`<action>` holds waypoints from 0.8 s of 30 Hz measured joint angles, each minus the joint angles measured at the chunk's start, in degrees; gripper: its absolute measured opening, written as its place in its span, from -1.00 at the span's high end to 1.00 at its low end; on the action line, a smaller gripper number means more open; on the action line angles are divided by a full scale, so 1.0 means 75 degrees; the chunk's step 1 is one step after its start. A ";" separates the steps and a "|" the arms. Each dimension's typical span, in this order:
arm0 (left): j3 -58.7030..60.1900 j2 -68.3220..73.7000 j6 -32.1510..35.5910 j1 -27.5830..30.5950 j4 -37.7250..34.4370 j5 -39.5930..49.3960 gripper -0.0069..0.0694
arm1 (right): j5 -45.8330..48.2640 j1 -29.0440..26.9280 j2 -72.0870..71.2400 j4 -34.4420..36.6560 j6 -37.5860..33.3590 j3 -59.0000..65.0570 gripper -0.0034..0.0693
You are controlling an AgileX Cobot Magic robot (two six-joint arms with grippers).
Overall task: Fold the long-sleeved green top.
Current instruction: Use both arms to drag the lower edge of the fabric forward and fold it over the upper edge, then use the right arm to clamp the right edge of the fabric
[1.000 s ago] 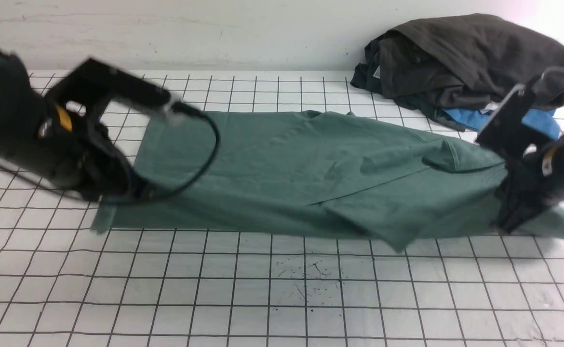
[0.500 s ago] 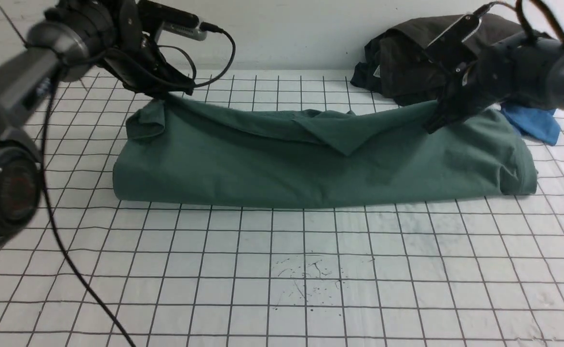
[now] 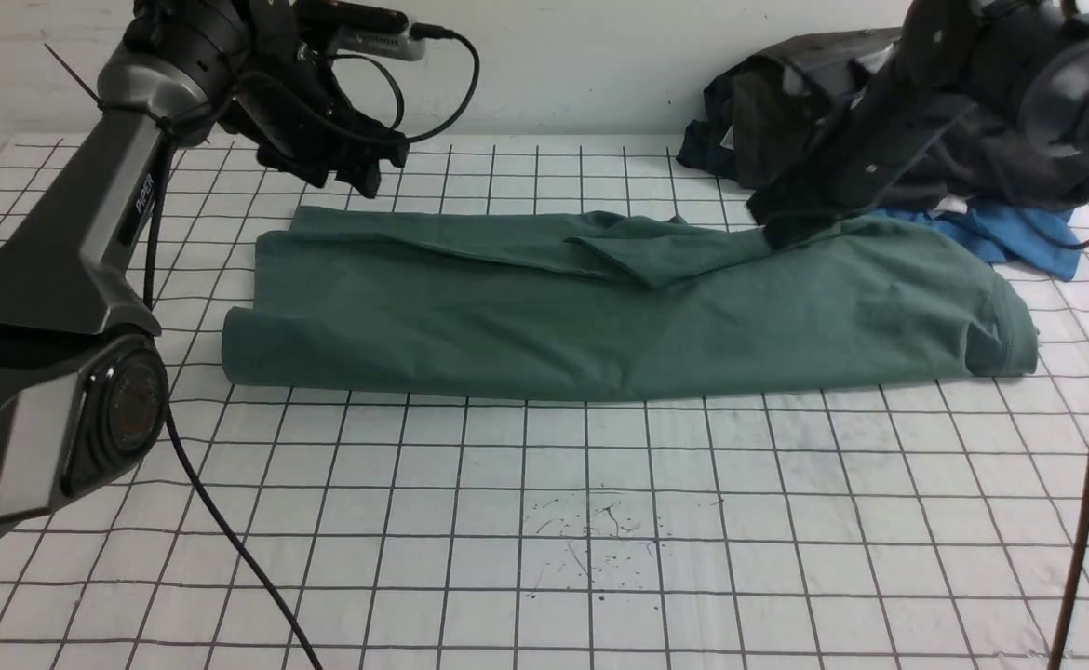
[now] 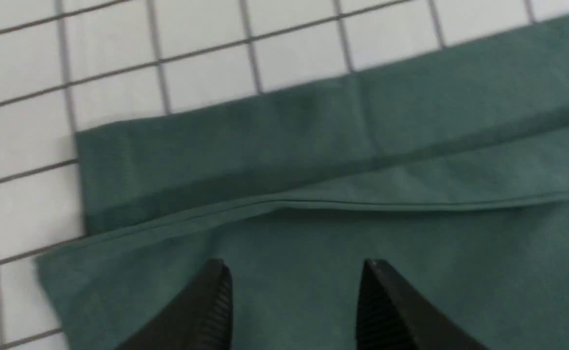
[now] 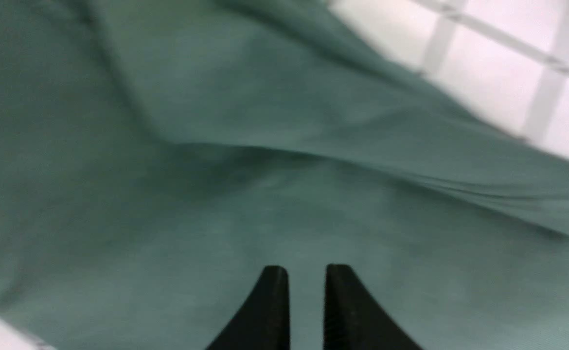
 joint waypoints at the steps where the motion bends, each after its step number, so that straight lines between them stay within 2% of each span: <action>1: 0.0095 0.0000 0.0110 -0.0011 -0.0143 0.0009 0.16 | 0.0024 0.0055 0.0145 0.0256 -0.0237 0.0000 0.76; 4: 0.0491 0.0008 0.0275 -0.0071 -0.0426 0.0035 0.54 | -0.0183 0.0250 0.0719 0.1015 -0.1009 0.0000 0.91; 6: 0.0669 0.0008 0.0321 -0.0133 -0.0430 0.0051 0.71 | -0.0669 0.0363 0.1027 0.1182 -0.1431 0.0000 0.93; 8: 0.0801 0.0008 0.0375 -0.0206 -0.0411 0.0076 0.81 | -0.1793 0.0424 0.1134 0.1294 -0.1667 -0.0018 0.94; 9: 0.0805 0.0008 0.0375 -0.0213 -0.0411 0.0076 0.81 | -0.1907 0.0434 0.1150 0.1294 -0.1667 -0.0018 0.94; 11: 0.0809 -0.0007 0.0500 -0.0318 -0.0419 0.0076 0.84 | -0.3368 0.0451 0.1332 0.1357 -0.1465 -0.0018 0.94; 12: 0.0809 -0.0015 0.0510 -0.0326 -0.0419 0.0076 0.84 | -0.3368 0.0451 0.1343 0.1357 -0.1441 -0.0018 0.94; 13: 0.0824 -0.0072 0.0547 -0.0366 -0.0438 0.0076 0.84 | -0.4095 0.0401 0.1399 0.1344 -0.1209 -0.0010 0.94; 16: 0.0824 -0.0302 0.0577 -0.0390 -0.0452 0.0081 0.84 | -0.4763 0.0200 0.1445 0.1346 -0.0685 -0.0108 0.94; 19: 0.0824 -0.0514 0.0577 -0.0374 -0.0415 0.0081 0.84 | -0.4765 -0.0039 0.1445 0.1346 -0.0217 -0.0339 0.94; 24: 0.0824 -0.1023 0.0577 -0.0221 -0.0224 0.0122 0.84 | -0.3528 -0.0637 0.1005 0.1073 0.0286 -0.0698 0.92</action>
